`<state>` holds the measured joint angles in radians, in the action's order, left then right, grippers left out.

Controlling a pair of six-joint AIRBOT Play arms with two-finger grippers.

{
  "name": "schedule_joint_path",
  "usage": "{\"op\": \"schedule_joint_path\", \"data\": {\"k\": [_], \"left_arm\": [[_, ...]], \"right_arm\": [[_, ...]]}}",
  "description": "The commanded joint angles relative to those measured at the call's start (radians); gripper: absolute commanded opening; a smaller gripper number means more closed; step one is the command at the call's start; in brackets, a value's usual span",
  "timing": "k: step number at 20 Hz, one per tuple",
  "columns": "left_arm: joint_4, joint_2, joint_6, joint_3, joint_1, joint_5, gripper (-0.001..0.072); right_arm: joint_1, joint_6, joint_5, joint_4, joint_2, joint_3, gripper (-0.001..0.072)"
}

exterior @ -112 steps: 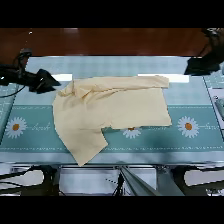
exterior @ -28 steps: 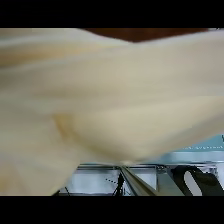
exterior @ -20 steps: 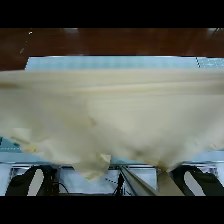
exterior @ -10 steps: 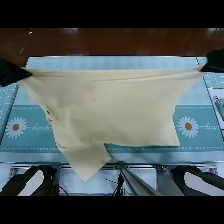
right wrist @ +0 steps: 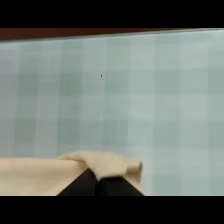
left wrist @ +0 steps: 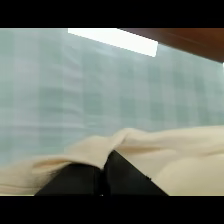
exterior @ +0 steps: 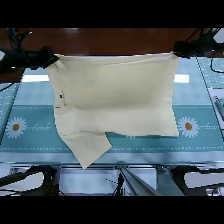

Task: Fold the shirts.

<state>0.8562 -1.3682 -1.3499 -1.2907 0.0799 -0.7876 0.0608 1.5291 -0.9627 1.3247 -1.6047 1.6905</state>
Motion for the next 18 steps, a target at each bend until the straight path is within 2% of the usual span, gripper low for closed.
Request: {"op": "schedule_joint_path", "data": {"k": [1,7,11,14,18], "left_arm": [[-0.011,-0.100,0.008,0.001,-0.017,0.145,0.0026],[-0.011,-0.224,0.030,0.001,-0.040,0.182,0.0026],[-0.011,-0.229,0.084,0.000,-0.045,0.172,0.0026],[-0.007,-0.178,0.085,-0.005,-0.023,0.040,0.0026],[0.055,-0.156,0.084,-0.003,0.026,-0.271,0.0026]], "right_arm": [[-0.002,0.023,0.140,-0.034,-0.089,0.000,0.0028],[-0.002,0.068,0.093,-0.037,-0.211,0.000,0.0028],[0.001,0.063,0.072,-0.028,-0.203,0.000,0.0029],[0.007,0.043,-0.018,-0.019,-0.147,0.000,0.0029],[0.006,0.001,-0.227,0.049,-0.099,0.000,0.0028]]}}
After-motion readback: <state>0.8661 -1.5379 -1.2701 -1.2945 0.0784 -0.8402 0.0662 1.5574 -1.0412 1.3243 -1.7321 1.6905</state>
